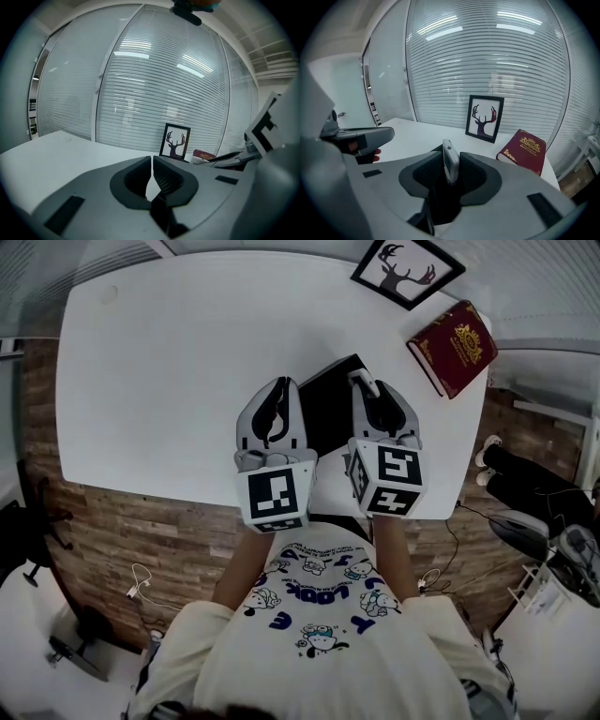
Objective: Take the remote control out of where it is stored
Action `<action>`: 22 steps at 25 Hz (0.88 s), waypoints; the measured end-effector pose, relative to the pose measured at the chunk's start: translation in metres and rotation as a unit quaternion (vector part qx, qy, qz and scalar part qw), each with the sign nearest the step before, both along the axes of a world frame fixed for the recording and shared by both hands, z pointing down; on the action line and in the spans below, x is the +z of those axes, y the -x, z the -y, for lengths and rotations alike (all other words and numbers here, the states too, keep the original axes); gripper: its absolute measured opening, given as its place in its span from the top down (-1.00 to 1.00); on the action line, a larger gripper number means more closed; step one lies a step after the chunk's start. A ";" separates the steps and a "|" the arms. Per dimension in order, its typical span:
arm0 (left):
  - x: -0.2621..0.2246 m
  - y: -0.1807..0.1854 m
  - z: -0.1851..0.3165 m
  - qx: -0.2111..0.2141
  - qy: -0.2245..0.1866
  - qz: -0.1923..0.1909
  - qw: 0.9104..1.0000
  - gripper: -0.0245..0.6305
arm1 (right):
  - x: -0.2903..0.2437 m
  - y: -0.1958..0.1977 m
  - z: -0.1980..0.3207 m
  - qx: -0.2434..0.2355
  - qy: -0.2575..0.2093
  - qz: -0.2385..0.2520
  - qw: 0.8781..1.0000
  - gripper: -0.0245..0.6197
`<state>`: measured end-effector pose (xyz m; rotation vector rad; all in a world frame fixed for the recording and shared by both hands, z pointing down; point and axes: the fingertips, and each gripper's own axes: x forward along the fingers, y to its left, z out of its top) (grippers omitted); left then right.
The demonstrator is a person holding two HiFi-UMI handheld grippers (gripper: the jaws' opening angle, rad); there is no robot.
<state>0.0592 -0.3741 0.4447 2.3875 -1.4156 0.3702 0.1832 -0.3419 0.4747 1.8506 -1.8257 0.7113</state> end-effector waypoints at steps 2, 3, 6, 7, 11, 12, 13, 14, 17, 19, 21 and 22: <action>0.000 0.002 0.000 -0.001 0.001 0.000 1.000 0.84 | 0.000 0.002 0.001 -0.010 0.012 -0.009 1.000 0.52; 0.000 0.003 0.000 -0.002 0.001 0.000 1.000 0.84 | -0.001 0.004 0.001 -0.017 0.019 -0.016 1.000 0.52; 0.000 0.005 0.002 -0.006 0.001 -0.001 1.000 0.84 | 0.000 0.007 0.002 -0.040 0.034 -0.036 0.998 0.53; 0.001 0.005 0.003 -0.007 0.001 -0.001 1.000 0.84 | 0.000 0.007 0.002 -0.046 0.037 -0.036 0.998 0.53; 0.003 0.009 0.004 -0.010 0.003 0.000 1.000 0.84 | 0.002 0.013 0.003 -0.071 0.047 -0.032 0.996 0.60; 0.003 0.010 0.004 -0.012 0.003 0.000 1.000 0.84 | 0.004 0.015 0.004 -0.080 0.052 -0.033 0.995 0.60; 0.003 0.012 0.004 -0.013 0.004 0.000 1.000 0.84 | 0.006 0.017 0.004 -0.089 0.058 -0.034 0.994 0.60; 0.003 0.013 0.004 -0.015 0.004 0.000 1.000 0.84 | 0.008 0.019 0.004 -0.097 0.066 -0.035 0.992 0.60; 0.003 0.017 0.005 -0.018 0.004 0.000 1.000 0.84 | 0.014 0.022 0.005 -0.111 0.082 -0.046 0.989 0.61; 0.003 0.019 0.006 -0.020 0.005 0.000 1.000 0.84 | 0.016 0.023 0.006 -0.117 0.088 -0.056 0.988 0.61; 0.003 0.021 0.006 -0.023 0.005 0.000 1.000 0.84 | 0.017 0.023 0.007 -0.121 0.094 -0.063 0.986 0.64; 0.004 0.021 0.006 -0.023 0.005 0.001 1.000 0.84 | 0.017 0.023 0.007 -0.123 0.097 -0.065 0.986 0.65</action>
